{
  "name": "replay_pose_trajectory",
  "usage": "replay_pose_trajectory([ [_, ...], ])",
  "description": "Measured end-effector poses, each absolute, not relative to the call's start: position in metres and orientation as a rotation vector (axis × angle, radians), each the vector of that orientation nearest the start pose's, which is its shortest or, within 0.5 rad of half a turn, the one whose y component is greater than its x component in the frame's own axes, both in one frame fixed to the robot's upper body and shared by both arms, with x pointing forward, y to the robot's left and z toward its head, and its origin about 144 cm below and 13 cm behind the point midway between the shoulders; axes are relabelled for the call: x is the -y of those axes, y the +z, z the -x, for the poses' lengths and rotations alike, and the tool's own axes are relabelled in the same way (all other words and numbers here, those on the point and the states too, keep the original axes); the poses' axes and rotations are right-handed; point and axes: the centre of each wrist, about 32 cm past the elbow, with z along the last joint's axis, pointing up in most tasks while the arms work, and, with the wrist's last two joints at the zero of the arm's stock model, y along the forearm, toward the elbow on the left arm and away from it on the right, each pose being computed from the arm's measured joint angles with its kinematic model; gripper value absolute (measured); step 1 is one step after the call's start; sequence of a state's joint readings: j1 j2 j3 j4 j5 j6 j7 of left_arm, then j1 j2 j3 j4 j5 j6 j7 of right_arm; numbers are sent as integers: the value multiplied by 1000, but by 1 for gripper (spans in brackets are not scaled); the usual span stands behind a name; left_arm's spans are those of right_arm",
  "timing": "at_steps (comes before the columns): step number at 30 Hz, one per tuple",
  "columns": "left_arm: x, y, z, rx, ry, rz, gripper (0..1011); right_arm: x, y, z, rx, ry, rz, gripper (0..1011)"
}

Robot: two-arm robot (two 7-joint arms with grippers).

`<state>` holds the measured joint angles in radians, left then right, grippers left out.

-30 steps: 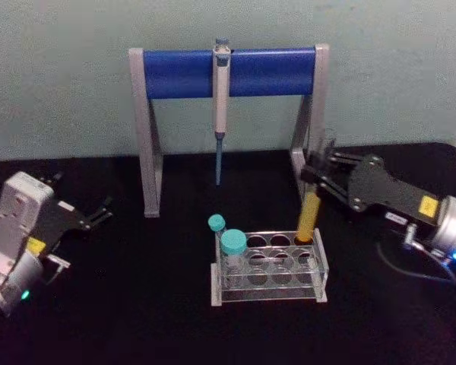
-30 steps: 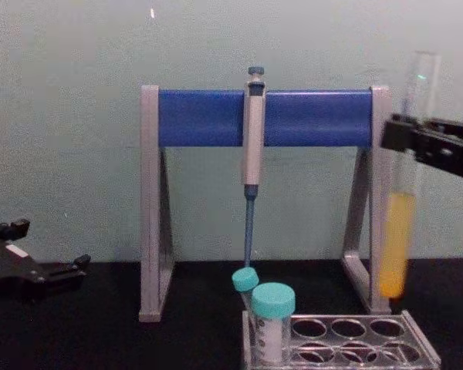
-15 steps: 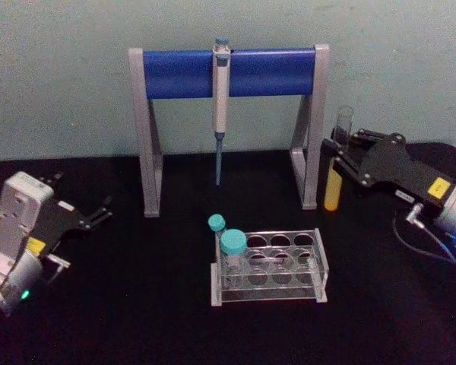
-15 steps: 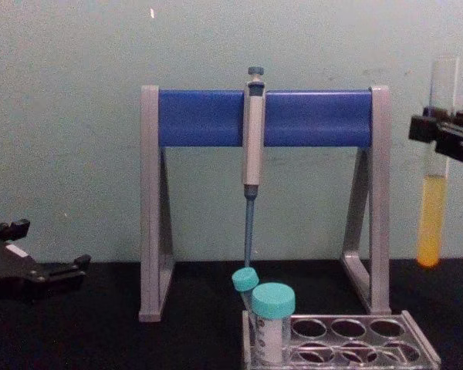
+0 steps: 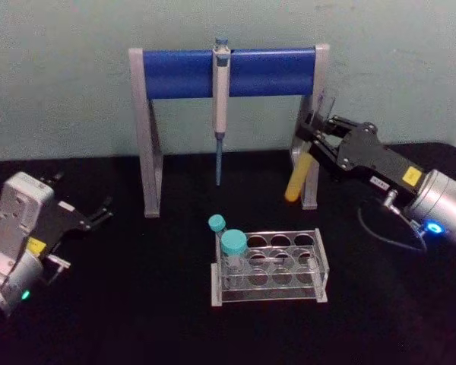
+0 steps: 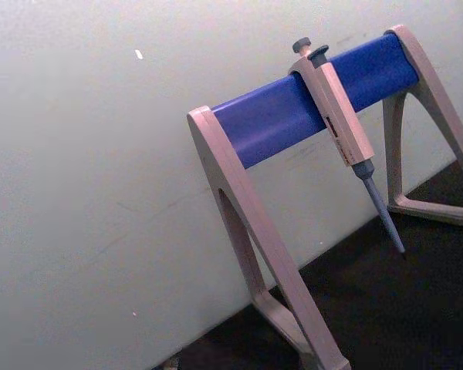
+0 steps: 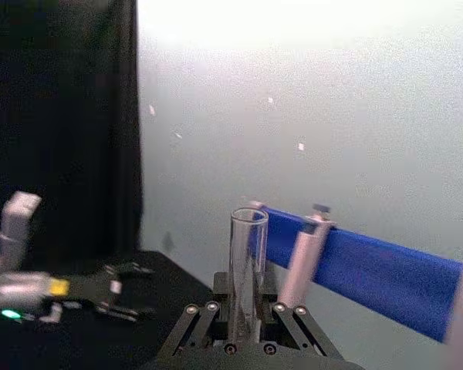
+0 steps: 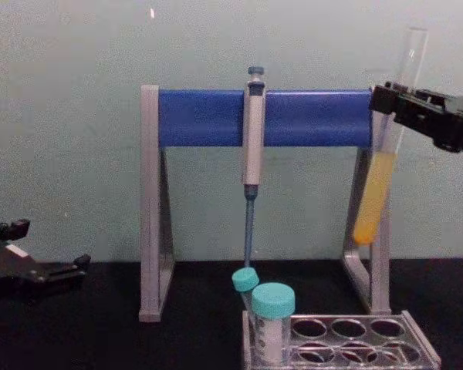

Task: Pick up the test tube from the test tube rack, shake it, then place it back into the test tube rack.

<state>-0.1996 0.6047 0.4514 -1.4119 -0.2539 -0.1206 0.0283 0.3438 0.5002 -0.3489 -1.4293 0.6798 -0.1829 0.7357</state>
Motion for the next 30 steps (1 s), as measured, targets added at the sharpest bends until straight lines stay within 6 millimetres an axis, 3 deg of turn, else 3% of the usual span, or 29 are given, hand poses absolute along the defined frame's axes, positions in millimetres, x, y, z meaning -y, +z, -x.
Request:
replay_pose_trajectory([
  [10,-310,1140,-489,285,1248,-304,1001,292,1207,-530,28,-496,-258,232],
  [16,-310,1140,-489,285,1248,-305,1001,302,1211,-515,3,-467,-184,232],
  [23,-310,1140,-489,285,1248,-304,1001,321,1218,-498,8,-529,-79,232],
  [30,-310,1140,-489,285,1248,-304,1001,331,1224,-495,59,-630,-28,232],
])
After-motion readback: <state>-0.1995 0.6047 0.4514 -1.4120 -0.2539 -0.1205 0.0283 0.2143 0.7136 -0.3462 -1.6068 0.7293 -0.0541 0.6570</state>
